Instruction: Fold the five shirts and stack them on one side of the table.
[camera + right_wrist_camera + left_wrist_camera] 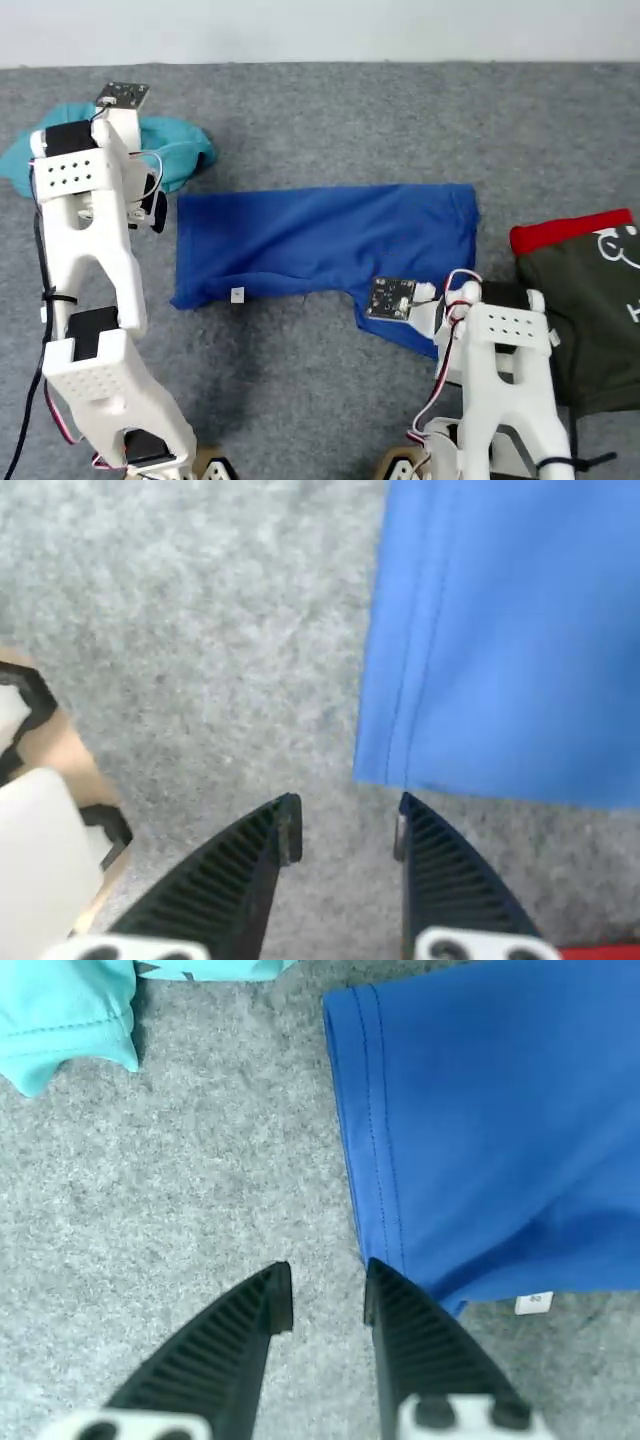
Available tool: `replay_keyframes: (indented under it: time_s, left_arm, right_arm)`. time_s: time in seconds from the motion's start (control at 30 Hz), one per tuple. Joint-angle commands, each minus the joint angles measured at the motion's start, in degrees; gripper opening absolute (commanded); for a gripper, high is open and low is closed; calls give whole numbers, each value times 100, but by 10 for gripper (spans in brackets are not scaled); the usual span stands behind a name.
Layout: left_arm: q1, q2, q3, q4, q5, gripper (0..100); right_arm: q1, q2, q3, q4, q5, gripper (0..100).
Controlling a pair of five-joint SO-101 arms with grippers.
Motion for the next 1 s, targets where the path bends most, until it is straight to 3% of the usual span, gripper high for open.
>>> replay_keyframes:
  time_s: [0.0, 0.13, 0.27, 0.7, 0.97]
  left_arm:
    - [-35, -334, -31, 123, -97, 124]
    - [-53, -334, -22, 123, -105, 124]
    - [-62, -334, 31, 123, -105, 124]
    - [-44, -334, 180, 114, -114, 124]
    - [-44, -334, 189, 114, -114, 124]
  right_arm:
    - [110, 4, 114, -435, 123, 200]
    - [154, 48, 220, -655, 149, 209]
    - [145, 48, 633, -831, 642, 209]
    - [207, 409, 1741, -3503, 651, 208]
    - [215, 752, 1477, -3152, 624, 199]
